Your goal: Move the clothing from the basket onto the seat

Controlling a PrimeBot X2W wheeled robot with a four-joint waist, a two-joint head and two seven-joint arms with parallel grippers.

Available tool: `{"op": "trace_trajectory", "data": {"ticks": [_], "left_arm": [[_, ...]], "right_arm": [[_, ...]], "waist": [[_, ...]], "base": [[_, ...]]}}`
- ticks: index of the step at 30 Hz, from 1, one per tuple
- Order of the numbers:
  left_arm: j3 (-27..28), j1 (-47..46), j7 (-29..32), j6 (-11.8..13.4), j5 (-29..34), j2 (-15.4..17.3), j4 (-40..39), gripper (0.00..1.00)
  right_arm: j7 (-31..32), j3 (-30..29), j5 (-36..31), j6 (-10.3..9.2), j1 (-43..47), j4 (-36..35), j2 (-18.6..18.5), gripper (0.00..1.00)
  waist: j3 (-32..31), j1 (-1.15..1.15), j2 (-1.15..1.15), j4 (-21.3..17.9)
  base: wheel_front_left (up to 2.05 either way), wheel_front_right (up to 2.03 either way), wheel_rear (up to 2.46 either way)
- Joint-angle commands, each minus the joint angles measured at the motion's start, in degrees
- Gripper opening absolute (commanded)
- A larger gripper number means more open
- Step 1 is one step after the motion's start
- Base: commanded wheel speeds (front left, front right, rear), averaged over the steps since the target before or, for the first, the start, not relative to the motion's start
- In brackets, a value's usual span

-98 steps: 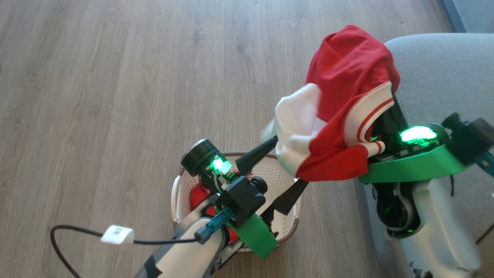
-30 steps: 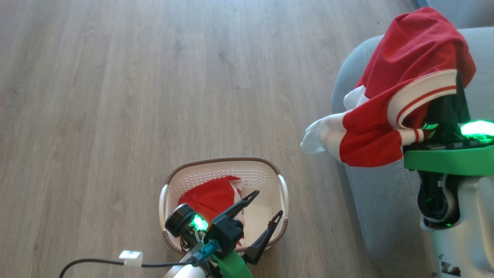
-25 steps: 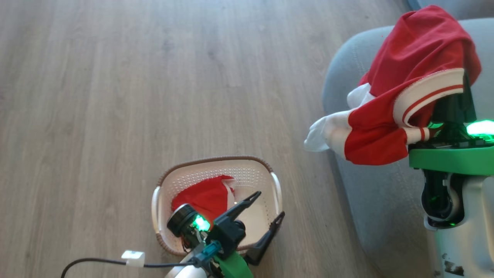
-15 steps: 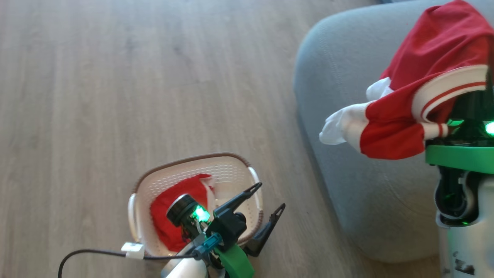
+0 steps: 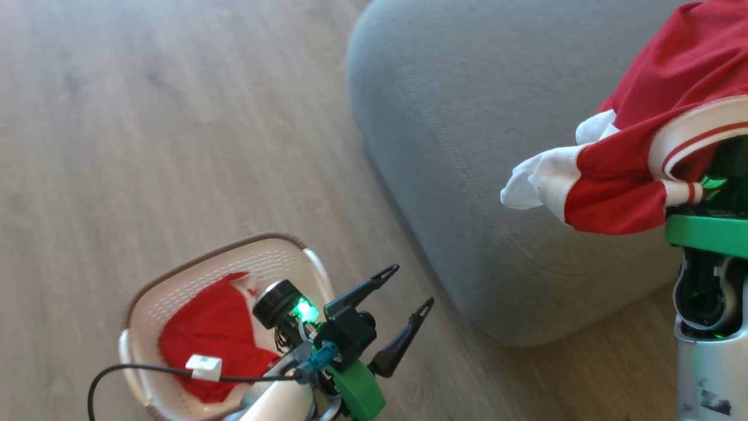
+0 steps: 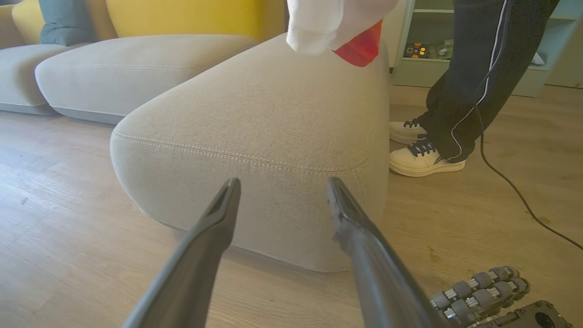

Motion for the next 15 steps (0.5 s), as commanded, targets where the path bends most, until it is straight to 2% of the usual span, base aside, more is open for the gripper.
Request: {"op": "trace_trajectory", "data": {"ticks": [1,6,15], "left_arm": [[1.13,-2.50,-0.31,-0.07,0.18,0.21,-1.60,1.00],[0.67,-2.50,-0.31,-0.07,-0.07,-0.02,-1.45,1.00],[-1.05,-3.55,-0.31,-0.07,-0.67,-0.38,-0.91,1.00]], "right_arm": [[-0.13,0.60,-0.21,0.41,-2.08,-2.43,0.12,0.00],[-0.13,-0.47,-0.59,0.41,-1.64,-2.23,0.29,0.00],[-0.13,-4.20,-0.74,0.41,0.02,-3.28,0.60,0.00]], "waist": [[0.92,0.00,0.00,-3.21],[0.59,0.00,0.00,-5.84],[0.58,0.00,0.00,-6.23]], "base": [[0.00,0.00,0.00],[0.00,0.00,0.00],[0.00,0.00,0.00]]}}
